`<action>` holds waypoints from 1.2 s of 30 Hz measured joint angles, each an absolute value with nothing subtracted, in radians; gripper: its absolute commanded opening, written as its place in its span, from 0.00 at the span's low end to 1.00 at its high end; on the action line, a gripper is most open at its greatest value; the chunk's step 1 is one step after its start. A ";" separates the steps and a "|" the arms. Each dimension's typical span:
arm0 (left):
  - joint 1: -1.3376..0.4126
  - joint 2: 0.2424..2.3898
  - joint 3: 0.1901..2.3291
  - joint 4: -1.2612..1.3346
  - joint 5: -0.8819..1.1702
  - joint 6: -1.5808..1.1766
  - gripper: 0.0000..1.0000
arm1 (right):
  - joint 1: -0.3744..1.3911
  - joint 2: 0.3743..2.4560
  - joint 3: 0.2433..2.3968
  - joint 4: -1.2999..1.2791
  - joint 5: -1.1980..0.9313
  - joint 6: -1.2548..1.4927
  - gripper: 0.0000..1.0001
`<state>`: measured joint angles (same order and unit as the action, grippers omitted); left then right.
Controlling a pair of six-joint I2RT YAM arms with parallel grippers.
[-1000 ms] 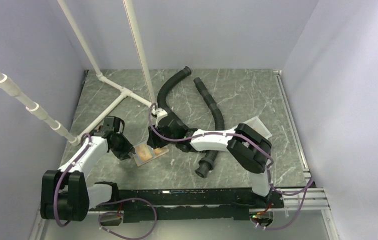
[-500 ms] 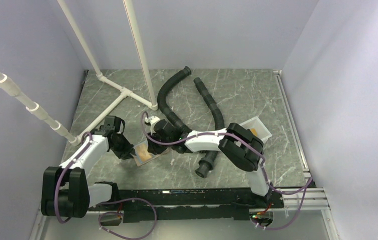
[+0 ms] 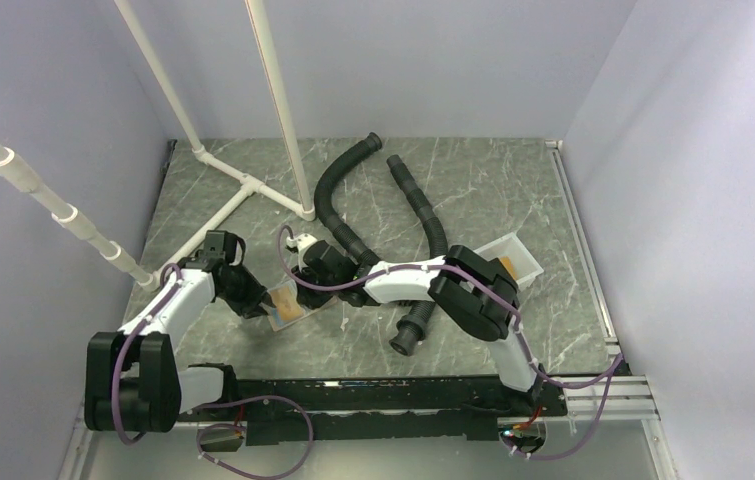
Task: Put the credit cards into the card holder
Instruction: Insert the credit card into the card holder.
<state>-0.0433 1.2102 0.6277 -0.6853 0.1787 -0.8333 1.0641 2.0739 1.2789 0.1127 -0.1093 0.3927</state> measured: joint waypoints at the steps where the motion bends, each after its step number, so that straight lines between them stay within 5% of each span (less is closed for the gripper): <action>1: -0.041 1.213 0.628 -0.680 0.188 -0.833 0.36 | 1.065 2.076 1.281 0.113 -0.107 0.393 0.10; 12: -0.034 1.230 0.625 -0.600 0.276 -0.837 0.38 | 1.067 2.082 1.286 0.115 -0.103 0.394 0.09; 22: -0.034 1.240 0.624 -0.583 0.281 -0.858 0.59 | 1.067 2.083 1.286 0.119 -0.104 0.396 0.09; 36: -0.033 1.249 0.604 -0.556 0.285 -0.859 0.53 | 1.067 2.091 1.290 0.129 -0.105 0.403 0.08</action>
